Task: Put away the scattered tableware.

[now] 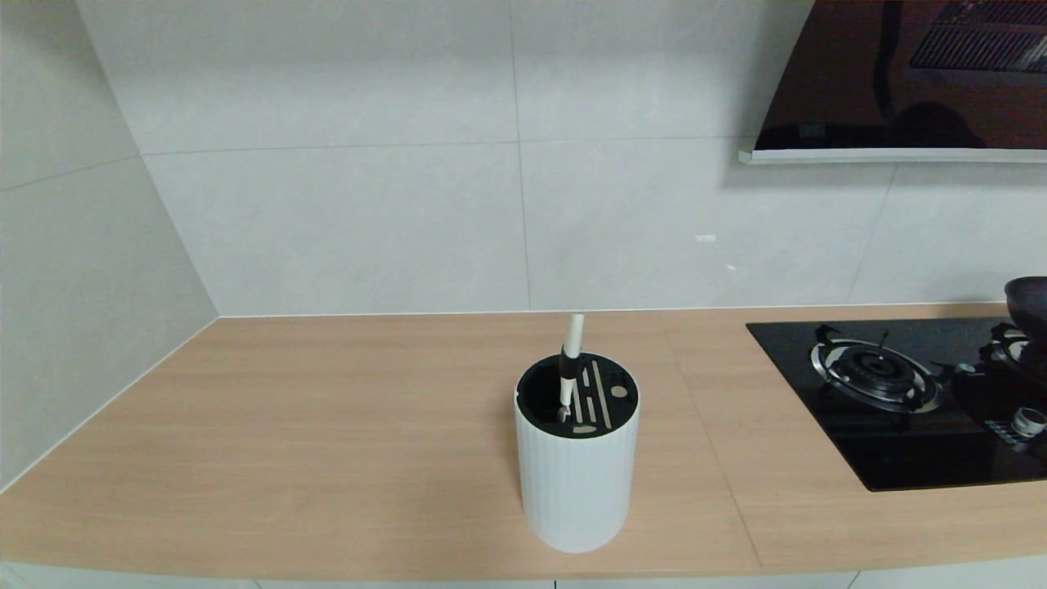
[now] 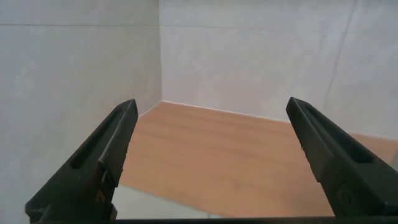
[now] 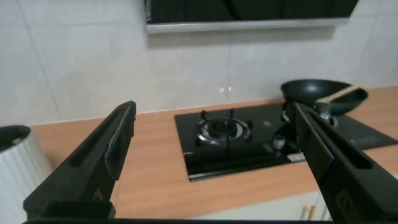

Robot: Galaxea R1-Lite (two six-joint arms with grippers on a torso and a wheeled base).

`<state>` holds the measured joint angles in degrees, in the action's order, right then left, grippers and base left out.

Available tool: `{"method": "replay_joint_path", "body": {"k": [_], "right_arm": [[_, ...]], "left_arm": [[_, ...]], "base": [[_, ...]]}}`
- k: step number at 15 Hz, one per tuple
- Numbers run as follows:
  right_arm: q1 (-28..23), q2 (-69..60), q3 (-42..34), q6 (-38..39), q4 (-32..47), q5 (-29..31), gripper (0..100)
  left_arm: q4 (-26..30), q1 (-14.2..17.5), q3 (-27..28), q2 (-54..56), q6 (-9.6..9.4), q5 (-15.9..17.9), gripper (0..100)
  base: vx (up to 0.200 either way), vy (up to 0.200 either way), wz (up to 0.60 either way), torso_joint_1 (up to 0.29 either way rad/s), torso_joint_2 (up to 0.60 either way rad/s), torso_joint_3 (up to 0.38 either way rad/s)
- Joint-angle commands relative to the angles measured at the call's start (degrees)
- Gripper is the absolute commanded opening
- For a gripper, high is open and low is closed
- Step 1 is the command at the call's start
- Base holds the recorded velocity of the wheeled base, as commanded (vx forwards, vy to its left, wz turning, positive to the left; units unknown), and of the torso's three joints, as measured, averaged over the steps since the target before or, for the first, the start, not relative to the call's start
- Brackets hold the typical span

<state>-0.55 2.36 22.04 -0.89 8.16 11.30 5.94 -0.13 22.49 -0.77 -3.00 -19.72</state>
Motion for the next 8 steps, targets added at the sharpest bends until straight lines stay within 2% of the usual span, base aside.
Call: {"method": "replay_joint_path", "body": {"k": [1, 3, 4, 6, 8], "right_arm": [[0.11, -2.36, -10.09, 3.09, -2.27, -1.28, 100], [0.11, -2.36, -16.06, 4.14, -7.72, -5.85, 100], [0.11, -2.36, -22.04, 4.05, -15.71, -10.42, 100], [0.11, -2.36, -22.04, 4.05, -13.78, -12.27, 100], [0.11, -2.36, -21.95, 3.44, -10.53, -12.44, 100]], "left_arm": [[-0.22, 0.31, -5.79, 0.77, -0.08, 1.18, 100], [-0.58, 0.31, -10.8, 0.77, 0.01, 1.97, 100], [-4.62, 0.31, -15.81, 0.77, 0.19, 4.52, 100], [-9.8, 0.31, -22.49, 0.77, -0.25, 7.86, 100], [-8.05, 0.31, -22.49, 0.77, 1.24, 10.41, 100]], "base": [[0.0, 0.0, 0.0, 0.0, 0.0, 0.0], [0.0, 0.0, 0.0, 0.0, 0.0, 0.0], [0.0, 0.0, 0.0, 0.0, 0.0, 0.0], [0.0, 0.0, 0.0, 0.0, 0.0, 0.0], [0.0, 0.0, 0.0, 0.0, 0.0, 0.0]]}}
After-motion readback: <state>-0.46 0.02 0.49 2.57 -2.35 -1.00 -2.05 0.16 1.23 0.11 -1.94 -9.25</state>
